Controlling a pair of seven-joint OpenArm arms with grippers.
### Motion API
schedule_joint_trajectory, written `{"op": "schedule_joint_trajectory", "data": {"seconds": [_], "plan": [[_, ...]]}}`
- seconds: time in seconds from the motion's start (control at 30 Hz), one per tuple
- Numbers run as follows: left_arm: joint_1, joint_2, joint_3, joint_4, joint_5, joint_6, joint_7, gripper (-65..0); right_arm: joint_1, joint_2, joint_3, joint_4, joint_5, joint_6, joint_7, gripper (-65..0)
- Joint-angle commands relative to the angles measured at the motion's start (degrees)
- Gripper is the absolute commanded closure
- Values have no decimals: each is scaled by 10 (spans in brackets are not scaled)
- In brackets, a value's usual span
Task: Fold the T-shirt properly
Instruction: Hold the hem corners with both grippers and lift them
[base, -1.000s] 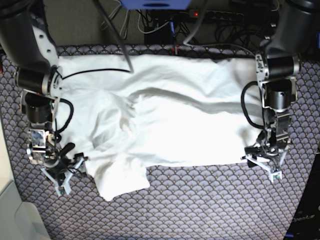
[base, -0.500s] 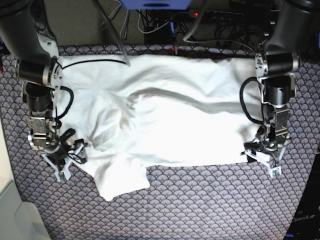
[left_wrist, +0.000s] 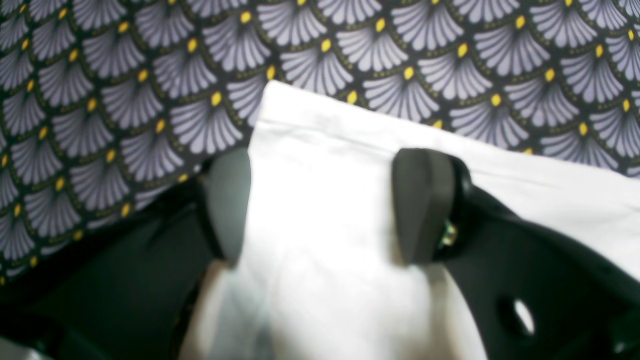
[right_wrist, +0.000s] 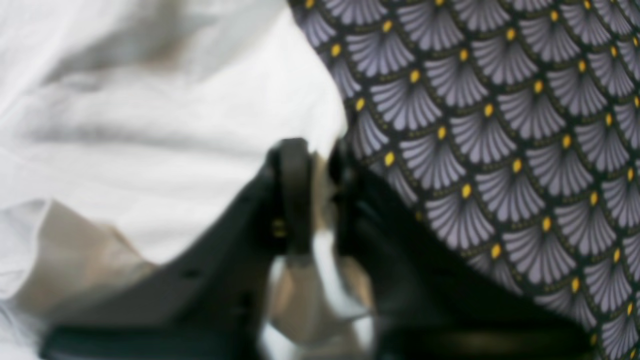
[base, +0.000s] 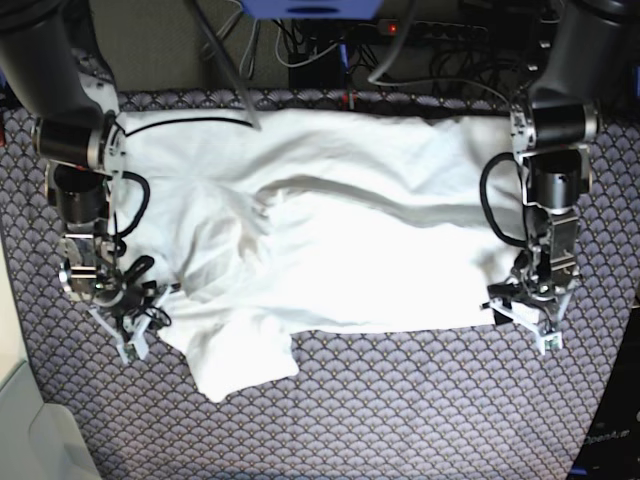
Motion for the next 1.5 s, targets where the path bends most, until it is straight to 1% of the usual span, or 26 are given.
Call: {"op": "schedule_joint_trajectory", "data": {"seconds": [0.0,0.07,0.2,0.43,0.7,0.87,0.93,1.0,1.07,1.1,1.13,1.2,1.27,1.3,1.33,1.43,1.47], "plan": [[-14,-15,-2,9,4,2,2,-437,14,8,-9,8,-5,-5,-2,0],[-15,-20,-2,10,4,2,2,-437,14,8,-21,8,-5,-5,-2,0],[-18,-24,-2,11,3,2,1,-437,2,8,-25,11,-5,-5,-1,0],[-41,-23,-2,4,3,2,-3,-437,-1,7,-25,11,-5,-5,-1,0],[-30,-18,-2,-4,2,2,-3,-436,0,8,-25,11,-5,-5,-1,0],[-26,-18,-42,-32,2,2,-5,-436,0,9,-25,11,-5,-5,-1,0],[-27,-18,-54,-45,2,0,-16,-436,0,9,-25,11,-5,-5,-1,0],[-27,-18,-52,-57,3,0,-36,-434,0,9,-25,11,-5,-5,-1,0],[-26,-18,-47,-68,3,-1,-43,-427,0,9,-25,11,-5,-5,-1,0],[-26,-18,-47,-71,3,-2,-45,-401,0,9,-25,11,-5,-5,-1,0],[-26,-14,-46,-71,3,-2,-45,-356,0,9,-25,11,-5,-5,-1,0],[-26,-11,-46,-71,4,-2,-45,-233,0,9,-25,11,-5,-5,-1,0],[-28,-11,-46,-71,5,-2,-44,-91,0,9,-25,11,-5,-5,-1,0],[-29,-11,-46,-71,6,-2,-44,-35,0,9,-25,11,-5,-5,-1,0],[-29,-11,-46,-71,4,-2,-43,0,0,9,-25,11,-5,-5,-1,0],[-29,-11,-47,-68,4,1,-43,-17,0,9,-25,11,-5,-5,-1,0],[-29,-11,-47,-68,4,1,-43,-11,0,9,-25,12,-5,-5,0,0]]}}
